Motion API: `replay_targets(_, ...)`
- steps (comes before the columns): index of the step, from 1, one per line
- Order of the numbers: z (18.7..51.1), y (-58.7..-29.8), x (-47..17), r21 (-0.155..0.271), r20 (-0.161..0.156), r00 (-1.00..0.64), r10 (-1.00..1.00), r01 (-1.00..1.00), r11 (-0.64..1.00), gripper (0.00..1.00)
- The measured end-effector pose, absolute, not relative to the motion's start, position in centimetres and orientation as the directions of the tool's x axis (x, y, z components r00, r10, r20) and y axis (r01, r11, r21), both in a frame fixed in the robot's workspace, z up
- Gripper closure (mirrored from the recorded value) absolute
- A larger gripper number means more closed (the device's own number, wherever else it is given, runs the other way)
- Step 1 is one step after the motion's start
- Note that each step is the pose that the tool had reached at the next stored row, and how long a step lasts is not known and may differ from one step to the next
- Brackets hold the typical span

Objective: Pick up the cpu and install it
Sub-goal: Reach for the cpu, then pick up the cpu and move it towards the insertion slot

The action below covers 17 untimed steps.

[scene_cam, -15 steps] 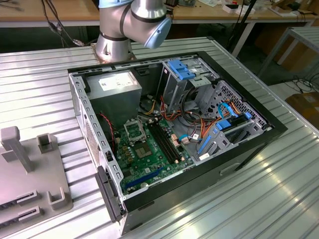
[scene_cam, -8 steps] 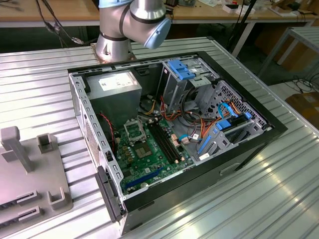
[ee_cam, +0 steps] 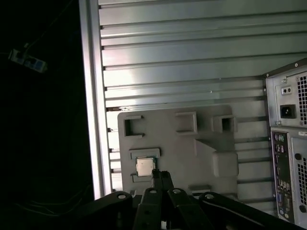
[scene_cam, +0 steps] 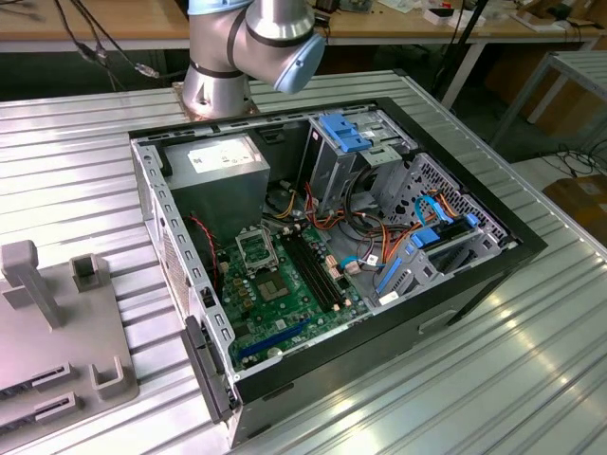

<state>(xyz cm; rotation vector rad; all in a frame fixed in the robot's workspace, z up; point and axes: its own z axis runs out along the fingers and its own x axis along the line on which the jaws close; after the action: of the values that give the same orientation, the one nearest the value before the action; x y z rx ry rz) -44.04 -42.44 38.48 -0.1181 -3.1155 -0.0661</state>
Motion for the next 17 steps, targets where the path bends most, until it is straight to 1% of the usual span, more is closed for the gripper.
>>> replay_targets(4, 38.46, -42.53, -45.12, 0.041, 0.025, -0.997, 0.075, 0.076, 0.996, 0.89)
replay_targets(17, 38.46, -42.53, -45.18, 0.041, 0.025, -0.997, 0.068, 0.069, 0.997, 0.89)
